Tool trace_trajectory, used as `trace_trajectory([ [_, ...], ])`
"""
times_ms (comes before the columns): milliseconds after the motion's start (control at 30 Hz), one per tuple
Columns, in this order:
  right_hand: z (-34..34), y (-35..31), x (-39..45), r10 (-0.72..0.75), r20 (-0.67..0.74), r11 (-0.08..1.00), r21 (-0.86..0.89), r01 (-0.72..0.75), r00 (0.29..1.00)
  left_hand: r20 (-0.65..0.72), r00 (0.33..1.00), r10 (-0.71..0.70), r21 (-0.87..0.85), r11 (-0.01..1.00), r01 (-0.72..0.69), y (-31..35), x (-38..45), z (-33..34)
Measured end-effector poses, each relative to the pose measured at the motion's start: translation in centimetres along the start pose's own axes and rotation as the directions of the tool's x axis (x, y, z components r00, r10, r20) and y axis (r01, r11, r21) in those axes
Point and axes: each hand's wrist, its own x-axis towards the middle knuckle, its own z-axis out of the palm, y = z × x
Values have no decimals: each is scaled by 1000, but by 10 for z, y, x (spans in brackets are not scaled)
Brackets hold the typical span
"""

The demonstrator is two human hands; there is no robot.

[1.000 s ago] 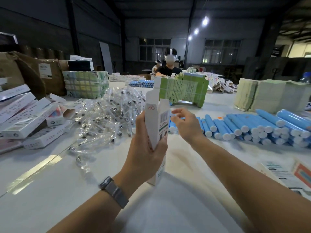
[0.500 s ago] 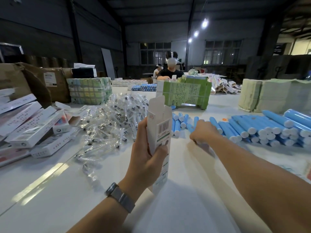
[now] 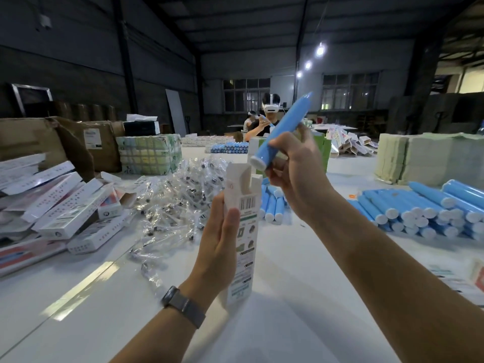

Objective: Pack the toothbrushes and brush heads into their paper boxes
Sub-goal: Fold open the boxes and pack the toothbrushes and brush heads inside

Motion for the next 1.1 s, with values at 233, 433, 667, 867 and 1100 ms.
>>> trace_trajectory([
  [233,2,1,-18,-109,165,809,-559,184,980,-24,1000,2,13,1000,-2,-1,0,0],
  [433,2,4,-15,-123,228,730,-639,244,966,-8,999,37,69,997,-37,-2,0,2],
  [667,0,20,-14,-133,241,788,-563,250,961,-75,996,45,79,996,-40,-6,0,-1],
  [867,2,66,0,-27,70,936,-349,50,997,-298,947,122,331,944,-18,-6,11,-23],
  [1100,43,163,23,291,448,257,-888,382,846,-443,846,299,629,775,55,-12,19,-43],
])
